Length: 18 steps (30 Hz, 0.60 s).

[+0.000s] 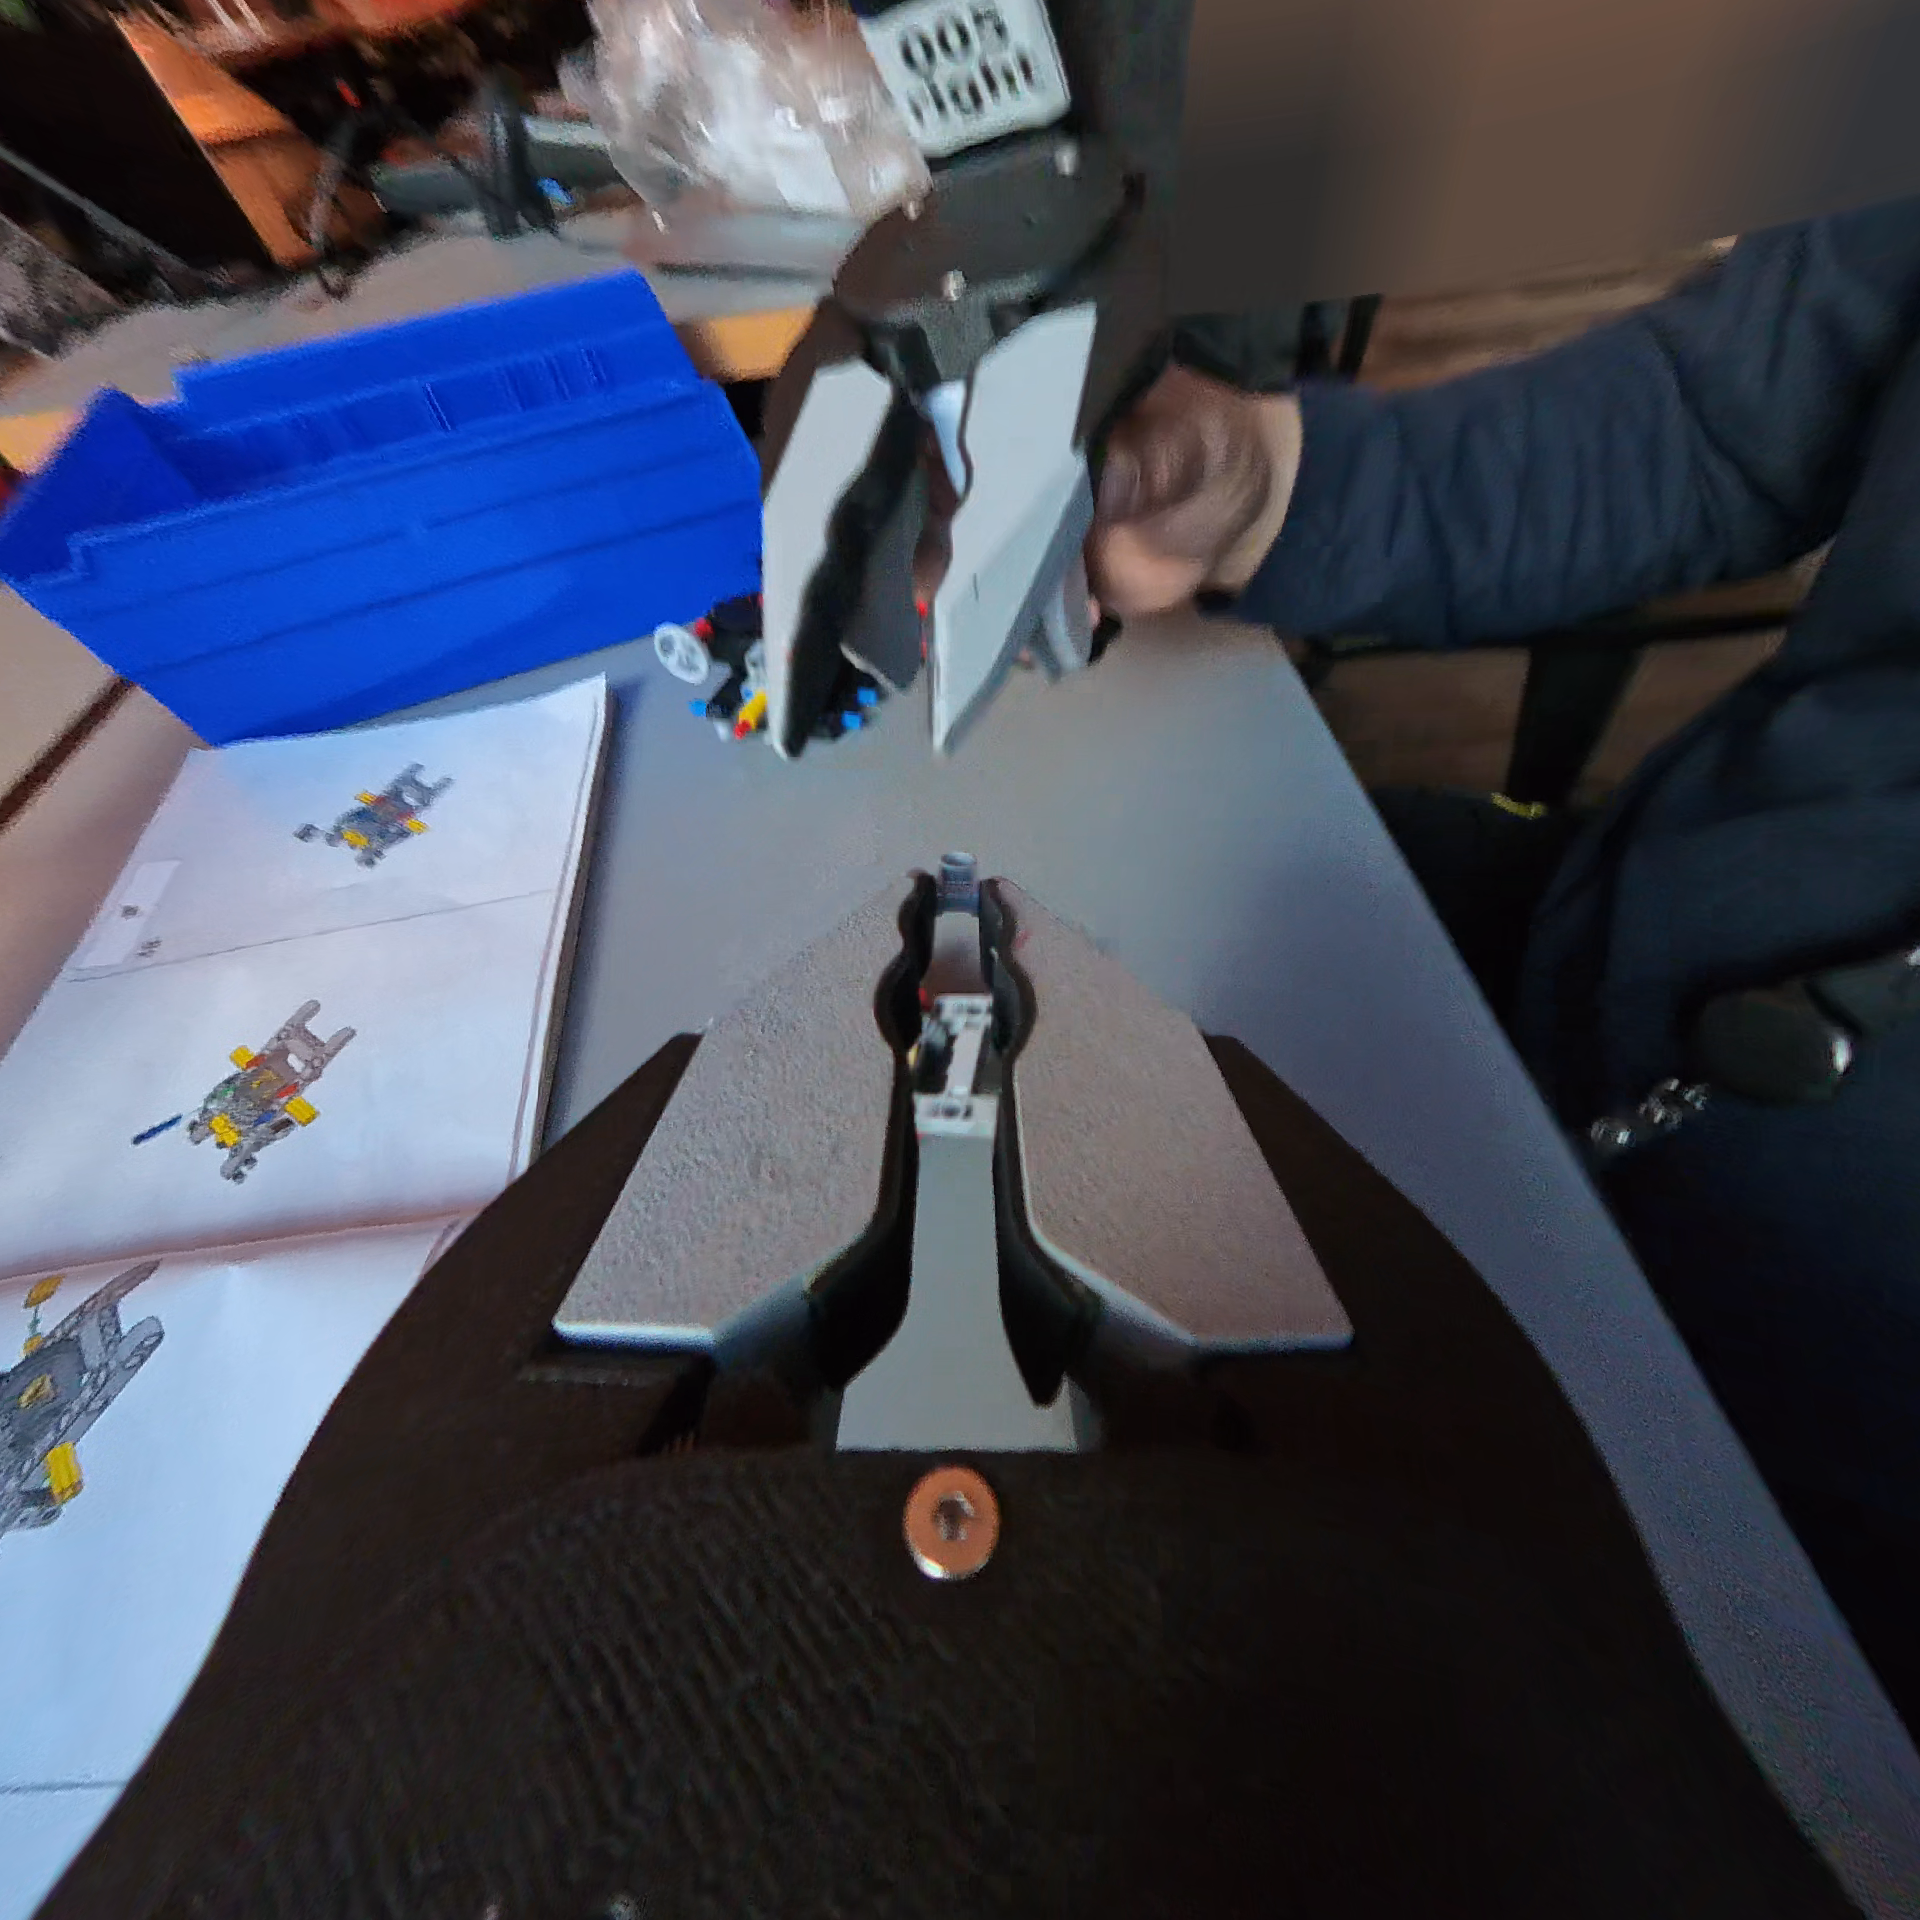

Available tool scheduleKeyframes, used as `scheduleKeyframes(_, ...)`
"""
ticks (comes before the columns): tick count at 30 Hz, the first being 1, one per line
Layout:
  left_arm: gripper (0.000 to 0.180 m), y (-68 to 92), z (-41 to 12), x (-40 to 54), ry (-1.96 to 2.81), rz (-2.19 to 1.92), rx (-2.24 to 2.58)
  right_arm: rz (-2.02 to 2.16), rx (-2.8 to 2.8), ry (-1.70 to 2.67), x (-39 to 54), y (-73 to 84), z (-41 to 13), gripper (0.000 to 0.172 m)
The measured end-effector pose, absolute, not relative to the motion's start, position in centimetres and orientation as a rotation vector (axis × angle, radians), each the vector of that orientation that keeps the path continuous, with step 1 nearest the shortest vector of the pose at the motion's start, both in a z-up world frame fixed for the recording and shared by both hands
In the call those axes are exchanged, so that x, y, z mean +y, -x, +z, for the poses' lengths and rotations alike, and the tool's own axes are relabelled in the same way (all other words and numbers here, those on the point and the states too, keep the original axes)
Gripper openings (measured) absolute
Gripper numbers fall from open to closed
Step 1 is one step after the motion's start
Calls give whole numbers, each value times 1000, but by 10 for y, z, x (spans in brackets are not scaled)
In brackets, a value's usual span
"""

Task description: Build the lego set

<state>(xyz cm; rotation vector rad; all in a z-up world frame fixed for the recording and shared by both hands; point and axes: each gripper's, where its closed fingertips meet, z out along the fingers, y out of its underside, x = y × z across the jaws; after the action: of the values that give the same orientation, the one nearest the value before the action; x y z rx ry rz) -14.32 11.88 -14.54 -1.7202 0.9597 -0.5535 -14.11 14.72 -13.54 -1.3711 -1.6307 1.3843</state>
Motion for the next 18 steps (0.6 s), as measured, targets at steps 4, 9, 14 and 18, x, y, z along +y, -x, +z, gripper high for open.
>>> scheduleKeyframes(4,5,164,-169,137,1804,-540,980,1362,-1647,1557,159,138,-162,50)
scheduleKeyframes(9,5,170,-176,139,1826,-693,953,1162,-1802,1666,157,148,-206,59)
scheduleKeyframes(14,6,175,-192,140,1892,-693,954,1114,-1938,1685,149,159,-220,74)
scheduleKeyframes(18,5,177,-196,138,1903,-716,946,1058,-2108,1655,139,157,-225,97)
